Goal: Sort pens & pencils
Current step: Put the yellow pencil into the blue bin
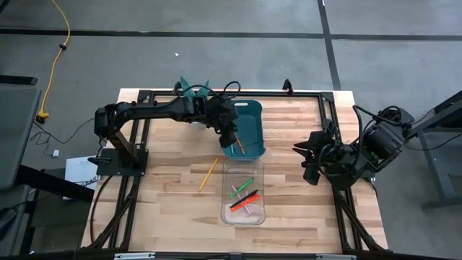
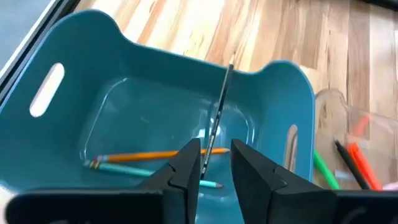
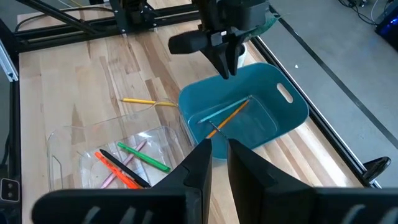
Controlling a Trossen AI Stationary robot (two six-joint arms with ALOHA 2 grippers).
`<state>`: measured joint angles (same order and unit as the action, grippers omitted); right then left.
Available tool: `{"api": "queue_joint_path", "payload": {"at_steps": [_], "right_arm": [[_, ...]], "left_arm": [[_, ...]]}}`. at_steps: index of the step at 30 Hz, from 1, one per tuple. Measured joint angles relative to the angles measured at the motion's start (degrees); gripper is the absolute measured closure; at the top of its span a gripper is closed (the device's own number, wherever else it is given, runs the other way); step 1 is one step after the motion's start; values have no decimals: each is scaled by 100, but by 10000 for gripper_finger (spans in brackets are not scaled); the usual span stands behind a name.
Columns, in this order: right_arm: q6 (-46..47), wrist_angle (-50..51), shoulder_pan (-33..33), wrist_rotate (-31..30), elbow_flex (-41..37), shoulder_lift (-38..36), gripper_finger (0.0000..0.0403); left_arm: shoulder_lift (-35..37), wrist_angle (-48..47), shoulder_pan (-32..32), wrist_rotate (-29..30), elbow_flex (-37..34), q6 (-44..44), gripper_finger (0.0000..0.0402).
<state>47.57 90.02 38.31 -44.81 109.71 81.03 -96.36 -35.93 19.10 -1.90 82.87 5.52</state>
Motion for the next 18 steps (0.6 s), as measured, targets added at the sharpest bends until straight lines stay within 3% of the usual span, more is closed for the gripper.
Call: {"api": "queue_joint_path", "payload": {"at_steps": [9, 18], "right_arm": [[-133, 0, 1, 40, 0, 2, 362], [-177, 0, -1, 41, 0, 2, 362]], "left_arm": [[126, -932, -423, 88, -2, -362, 353], [278, -2134, -1270, 635, -2, -188, 353]]}}
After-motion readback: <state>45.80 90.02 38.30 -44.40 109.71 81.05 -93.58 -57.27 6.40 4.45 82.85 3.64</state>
